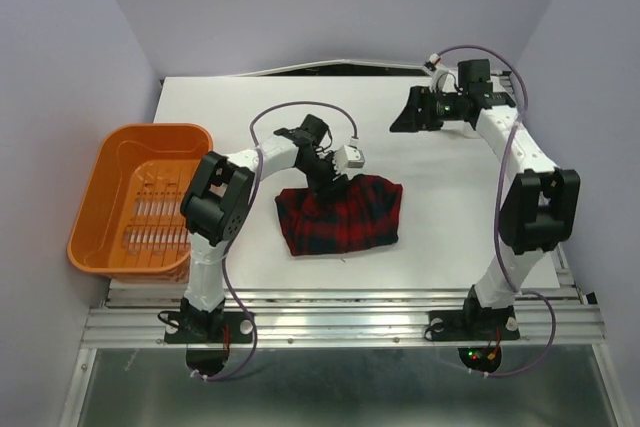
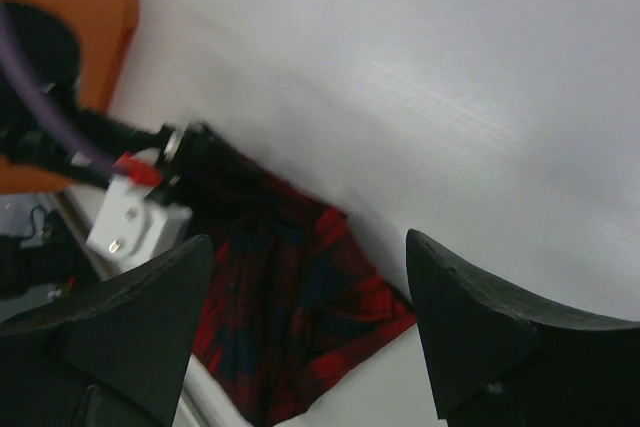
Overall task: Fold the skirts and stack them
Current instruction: Fold the skirt
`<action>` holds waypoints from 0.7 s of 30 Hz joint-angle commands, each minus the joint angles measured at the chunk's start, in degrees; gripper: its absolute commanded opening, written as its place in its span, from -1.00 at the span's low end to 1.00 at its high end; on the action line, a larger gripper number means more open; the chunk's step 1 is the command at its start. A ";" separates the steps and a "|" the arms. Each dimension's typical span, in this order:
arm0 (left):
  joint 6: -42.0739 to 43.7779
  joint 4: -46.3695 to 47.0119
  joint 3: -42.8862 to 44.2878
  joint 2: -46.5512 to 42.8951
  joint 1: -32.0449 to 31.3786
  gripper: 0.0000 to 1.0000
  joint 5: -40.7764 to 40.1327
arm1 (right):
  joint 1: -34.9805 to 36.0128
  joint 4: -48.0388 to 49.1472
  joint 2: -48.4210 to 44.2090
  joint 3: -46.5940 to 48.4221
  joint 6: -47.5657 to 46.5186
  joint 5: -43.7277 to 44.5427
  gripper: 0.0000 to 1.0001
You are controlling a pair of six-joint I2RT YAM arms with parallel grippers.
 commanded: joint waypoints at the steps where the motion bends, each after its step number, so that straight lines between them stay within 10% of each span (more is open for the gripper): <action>1: 0.40 -14.26 2.70 6.89 3.54 0.17 1.32 | 2.40 0.02 -8.89 -13.29 -1.56 -11.06 0.42; 9: -0.57 -19.02 9.90 12.27 7.33 0.00 5.98 | 12.23 13.38 -19.89 -31.53 4.34 -11.00 0.07; 21: -1.80 -20.08 13.95 13.06 10.05 0.00 6.16 | 16.72 31.66 -8.39 -35.75 8.18 1.47 -0.41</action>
